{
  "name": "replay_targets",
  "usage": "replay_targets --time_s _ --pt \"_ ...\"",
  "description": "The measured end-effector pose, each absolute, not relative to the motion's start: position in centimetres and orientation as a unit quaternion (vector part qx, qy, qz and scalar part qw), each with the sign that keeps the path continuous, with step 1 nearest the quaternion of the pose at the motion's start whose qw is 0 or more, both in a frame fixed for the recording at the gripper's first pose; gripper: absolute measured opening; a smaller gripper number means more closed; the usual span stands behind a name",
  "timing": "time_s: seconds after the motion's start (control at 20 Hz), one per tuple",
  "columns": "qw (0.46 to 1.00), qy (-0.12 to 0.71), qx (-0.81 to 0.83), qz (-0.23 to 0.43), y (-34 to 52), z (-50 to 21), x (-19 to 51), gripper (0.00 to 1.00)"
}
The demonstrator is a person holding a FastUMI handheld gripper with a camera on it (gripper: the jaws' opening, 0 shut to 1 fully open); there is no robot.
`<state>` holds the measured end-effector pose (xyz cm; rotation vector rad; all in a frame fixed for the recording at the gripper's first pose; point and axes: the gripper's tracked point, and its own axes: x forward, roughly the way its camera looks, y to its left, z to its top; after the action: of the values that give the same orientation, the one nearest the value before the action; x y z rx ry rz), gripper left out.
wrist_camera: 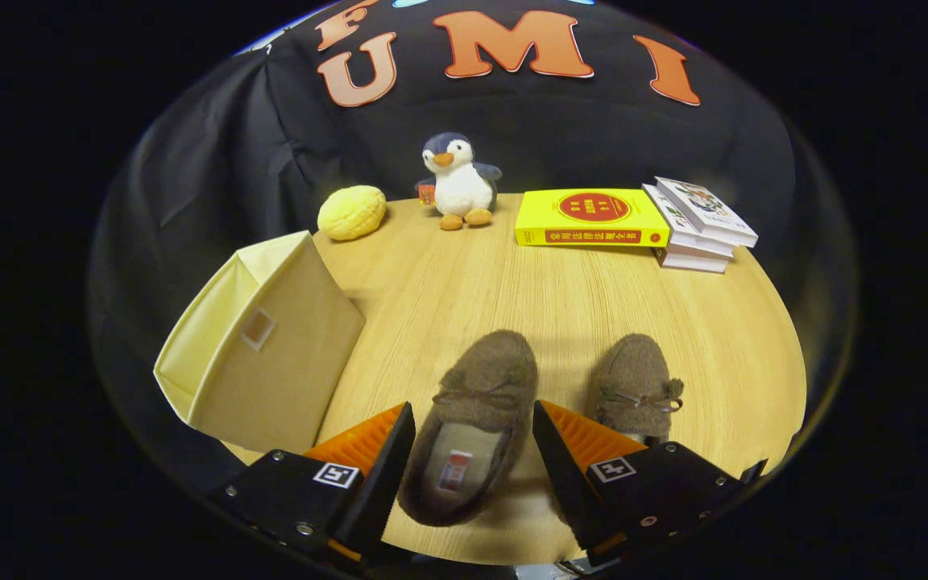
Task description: Open the storage box then place both shoes into the box .Put the left shoe in first, then the right shoe, with the right side of both shoes facing outward in a uniform manner.
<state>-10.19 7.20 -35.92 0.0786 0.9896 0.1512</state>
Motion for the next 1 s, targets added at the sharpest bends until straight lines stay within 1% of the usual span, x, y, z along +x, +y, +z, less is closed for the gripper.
replay_targets --time_s 0.1,0.25,0.4,0.5,0.55,0.6,0.7,0.85,0.9,0.95,1.0 --pt "0.871 0.486 0.031 0.068 6.6 -37.5 -10.9 0.87" --pt "0.862 0.503 0.021 0.059 5.7 -39.8 -11.2 0.79" --pt "0.857 0.513 0.019 0.031 4.8 -41.7 -11.0 0.73" --pt "0.852 0.521 0.044 0.023 5.2 -42.6 -10.6 0.67" --pt "0.848 0.525 0.064 0.030 5.9 -43.0 -10.3 0.56" --pt "0.845 0.531 0.068 0.022 5.7 -43.5 -10.1 0.51" --pt "0.842 0.533 0.077 0.015 5.6 -43.7 -10.0 0.32" --pt "0.837 0.539 0.094 0.000 5.5 -43.6 -9.9 0.15" --pt "0.835 0.540 0.105 -0.006 5.4 -43.6 -9.8 0.12" --pt "0.833 0.541 0.119 -0.007 5.6 -43.5 -9.7 0.06" --pt "0.831 0.541 0.128 -0.007 5.8 -43.1 -9.5 0.04"
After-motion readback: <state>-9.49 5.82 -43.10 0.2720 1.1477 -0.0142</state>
